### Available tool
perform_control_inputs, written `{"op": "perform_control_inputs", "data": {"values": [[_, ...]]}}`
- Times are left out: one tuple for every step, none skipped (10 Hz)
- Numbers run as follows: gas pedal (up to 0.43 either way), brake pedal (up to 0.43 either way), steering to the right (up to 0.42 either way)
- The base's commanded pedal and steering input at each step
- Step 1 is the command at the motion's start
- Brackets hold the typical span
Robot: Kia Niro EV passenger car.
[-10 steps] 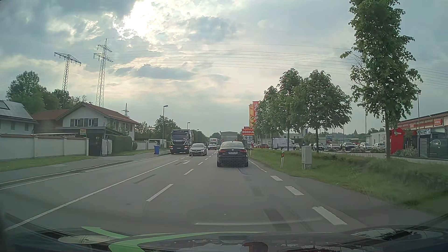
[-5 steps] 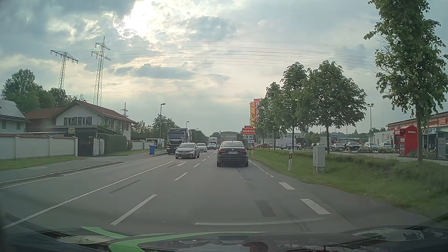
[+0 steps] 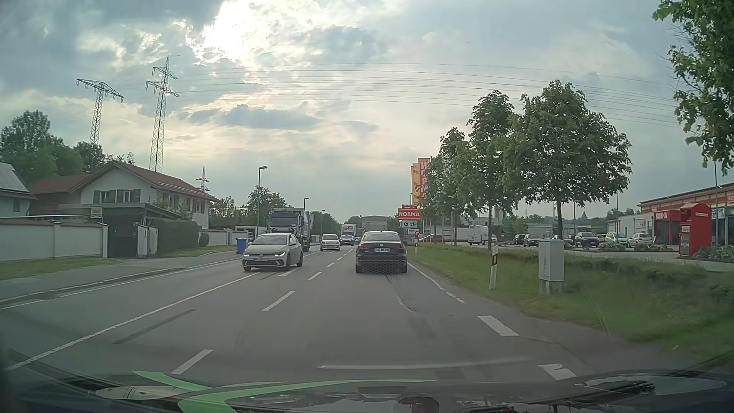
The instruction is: Follow the waypoints while adhering to traffic rules and regulations
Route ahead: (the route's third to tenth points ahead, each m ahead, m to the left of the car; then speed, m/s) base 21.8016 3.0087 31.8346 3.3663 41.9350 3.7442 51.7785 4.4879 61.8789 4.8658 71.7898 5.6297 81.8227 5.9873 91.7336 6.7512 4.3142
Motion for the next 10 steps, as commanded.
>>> {"op": "perform_control_inputs", "data": {"values": [[0.039, 0.0, -0.006], [0.039, 0.0, -0.006], [0.039, 0.0, -0.006], [0.039, 0.0, -0.005], [0.039, 0.0, -0.006], [0.039, 0.0, -0.006], [0.039, 0.0, -0.006], [0.039, 0.0, -0.006], [0.039, 0.0, -0.005], [0.039, 0.0, -0.006]]}}
